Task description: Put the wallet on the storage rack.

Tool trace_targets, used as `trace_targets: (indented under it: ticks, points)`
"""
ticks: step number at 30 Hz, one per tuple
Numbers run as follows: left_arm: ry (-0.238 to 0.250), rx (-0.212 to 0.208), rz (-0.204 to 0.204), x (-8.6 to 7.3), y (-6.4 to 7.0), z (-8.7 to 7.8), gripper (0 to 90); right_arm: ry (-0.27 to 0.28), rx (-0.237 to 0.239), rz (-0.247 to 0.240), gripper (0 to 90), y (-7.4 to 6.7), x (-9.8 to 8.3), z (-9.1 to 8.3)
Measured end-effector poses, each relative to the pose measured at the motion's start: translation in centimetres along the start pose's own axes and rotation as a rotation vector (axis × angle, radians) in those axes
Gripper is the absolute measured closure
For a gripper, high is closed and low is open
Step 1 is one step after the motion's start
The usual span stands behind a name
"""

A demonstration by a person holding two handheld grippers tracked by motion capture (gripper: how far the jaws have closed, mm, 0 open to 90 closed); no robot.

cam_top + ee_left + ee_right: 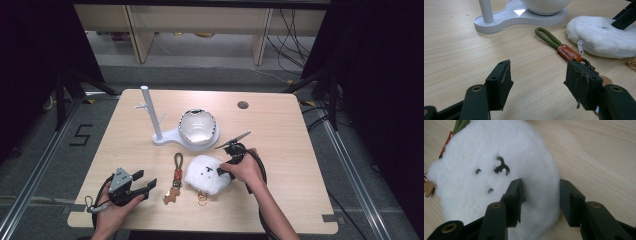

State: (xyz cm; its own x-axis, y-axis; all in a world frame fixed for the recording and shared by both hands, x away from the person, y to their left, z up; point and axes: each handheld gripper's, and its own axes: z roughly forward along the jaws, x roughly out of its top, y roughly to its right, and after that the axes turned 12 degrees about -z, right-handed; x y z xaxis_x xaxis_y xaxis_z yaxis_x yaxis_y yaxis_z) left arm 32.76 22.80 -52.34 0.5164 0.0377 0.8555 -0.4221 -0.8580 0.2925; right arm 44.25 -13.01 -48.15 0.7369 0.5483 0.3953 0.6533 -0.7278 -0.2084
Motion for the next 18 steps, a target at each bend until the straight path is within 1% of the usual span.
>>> trace_targets:
  ticks: [1, 2, 3, 4, 5, 6, 7, 8, 9, 10, 11, 12, 13, 14, 16, 17, 18]
  points:
    - [-0.001, 0.0, 0.0, 0.0, 0.0, 0.0, 36.4, -0.012, 0.003, -0.011, 59.6, 0.06, 0.02, 0.0]
    - [-0.001, 0.0, 0.0, 0.0, 0.0, 0.0, 36.4, -0.012, 0.003, -0.011, 59.6, 0.06, 0.02, 0.0]
    - [0.0, 0.0, -0.001, 0.0, -0.01, -0.01, 36.4, -0.013, 0.005, -0.023, 62.4, 0.06, 0.08, 0.05]
    - [0.0, 0.0, -0.001, 0.0, -0.01, -0.01, 36.4, -0.013, 0.005, -0.023, 62.4, 0.06, 0.08, 0.05]
    - [0.0, 0.0, -0.002, 0.01, -0.04, -0.01, 36.4, -0.042, 0.004, 0.008, 66.4, -0.17, 0.18, -0.16]
    - [0.0, 0.0, -0.002, 0.01, -0.04, -0.01, 36.4, -0.042, 0.004, 0.008, 66.4, -0.17, 0.18, -0.16]
    - [0.0, 0.001, -0.003, 0.01, -0.04, -0.01, 36.4, -0.019, 0.006, -0.024, 69.0, 0.04, 0.12, -0.11]
    - [-0.001, 0.001, -0.003, 0.02, -0.04, -0.01, 36.4, -0.02, 0.002, -0.017, 71.4, 0.03, 0.17, -0.11]
    - [-0.003, 0.0, -0.003, 0.02, -0.03, 0.0, 36.4, -0.009, 0.007, -0.042, 75.0, 0.16, 0.15, -0.09]
    - [-0.004, 0.0, -0.005, 0.01, -0.02, 0.0, 36.4, -0.008, 0.006, -0.048, 76.3, 0.16, 0.14, -0.19]
    - [-0.003, 0.0, -0.006, 0.0, -0.01, 0.0, 36.4, -0.014, 0.003, -0.041, 77.3, 0.07, 0.12, -0.24]
    - [-0.003, 0.0, -0.005, 0.0, -0.01, -0.01, 36.4, -0.002, 0.0, -0.062, 78.1, 0.13, 0.08, -0.19]
    - [-0.002, 0.0, -0.006, 0.0, -0.01, -0.01, 36.4, 0.002, 0.002, -0.066, 79.0, 0.07, 0.05, -0.27]
    - [-0.002, 0.001, -0.007, 0.0, -0.01, -0.02, 36.3, 0.002, -0.005, -0.069, 79.8, -0.05, -0.09, -0.45]
    - [0.002, 0.0, -0.009, -0.01, -0.02, -0.01, 36.4, 0.016, -0.021, -0.108, 81.1, -0.19, -0.21, -0.57]
    - [0.003, -0.003, -0.008, -0.01, -0.04, 0.01, 36.4, 0.037, -0.018, -0.132, 81.6, -0.26, -0.33, -0.66]
    - [0.001, -0.001, -0.008, 0.0, -0.03, 0.0, 36.4, 0.044, -0.031, -0.136, 81.8, -0.51, -0.46, -0.84]
